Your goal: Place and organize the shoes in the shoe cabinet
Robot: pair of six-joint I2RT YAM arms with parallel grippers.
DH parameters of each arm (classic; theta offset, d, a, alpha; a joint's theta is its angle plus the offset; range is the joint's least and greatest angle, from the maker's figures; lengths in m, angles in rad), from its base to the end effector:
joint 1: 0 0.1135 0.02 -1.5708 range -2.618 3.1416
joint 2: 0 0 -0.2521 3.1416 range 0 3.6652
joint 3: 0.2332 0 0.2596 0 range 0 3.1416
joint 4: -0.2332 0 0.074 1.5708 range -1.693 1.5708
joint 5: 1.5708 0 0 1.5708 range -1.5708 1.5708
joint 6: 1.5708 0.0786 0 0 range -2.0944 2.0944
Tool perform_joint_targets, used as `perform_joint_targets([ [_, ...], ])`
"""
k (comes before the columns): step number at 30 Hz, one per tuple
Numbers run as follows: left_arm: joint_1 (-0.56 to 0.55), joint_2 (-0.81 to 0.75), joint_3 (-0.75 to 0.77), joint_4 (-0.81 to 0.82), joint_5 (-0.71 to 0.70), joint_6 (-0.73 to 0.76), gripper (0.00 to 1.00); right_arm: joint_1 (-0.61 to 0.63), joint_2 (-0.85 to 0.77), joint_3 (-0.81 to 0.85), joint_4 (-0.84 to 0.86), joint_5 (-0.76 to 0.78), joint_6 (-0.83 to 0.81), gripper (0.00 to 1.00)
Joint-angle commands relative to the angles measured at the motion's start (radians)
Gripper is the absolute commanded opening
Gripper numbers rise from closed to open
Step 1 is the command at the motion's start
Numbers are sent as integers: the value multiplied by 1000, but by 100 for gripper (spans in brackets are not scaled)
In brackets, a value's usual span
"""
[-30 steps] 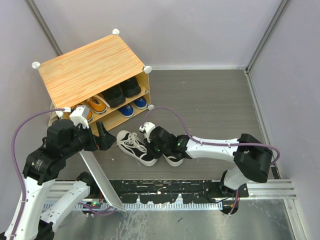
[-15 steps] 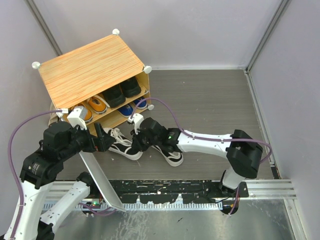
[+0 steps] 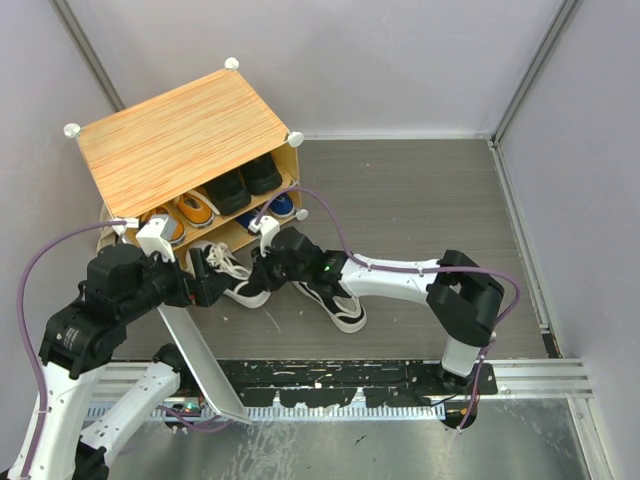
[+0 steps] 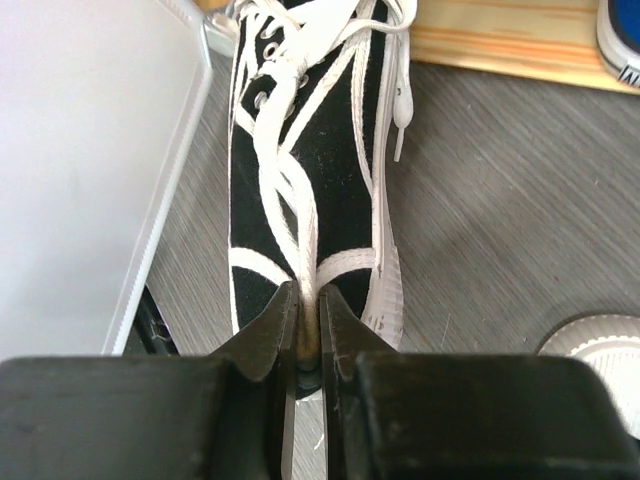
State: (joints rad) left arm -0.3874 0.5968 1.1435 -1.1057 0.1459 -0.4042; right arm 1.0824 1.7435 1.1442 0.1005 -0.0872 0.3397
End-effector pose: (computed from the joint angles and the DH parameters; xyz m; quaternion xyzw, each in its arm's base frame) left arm 0.1112 -0.0577 0.3572 0.0280 0.8727 -0.2452 0.4214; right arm 0.2002 0.3913 0.1961 -0.3324 0.7923 0.3614 0.3621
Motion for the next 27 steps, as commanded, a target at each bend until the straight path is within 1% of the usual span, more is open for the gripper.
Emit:
perform_joint_targets([
  [1, -2, -16, 23, -37, -1, 24, 98, -10, -55, 77, 178, 12, 12, 1],
  [6, -2, -14, 14, -57, -31, 5, 98, -59, 78, 177, 210, -55, 88, 1],
  [13, -2, 2, 36, -55, -26, -6, 98, -70, 305, 402, 191, -56, 81, 1],
  [21, -2, -2, 12, -26, -4, -15, 98, -46, 436, 557, 219, 20, 105, 1],
  [27, -2, 15, 4, -7, 18, -9, 98, 10, 529, 703, 166, 69, 121, 2],
])
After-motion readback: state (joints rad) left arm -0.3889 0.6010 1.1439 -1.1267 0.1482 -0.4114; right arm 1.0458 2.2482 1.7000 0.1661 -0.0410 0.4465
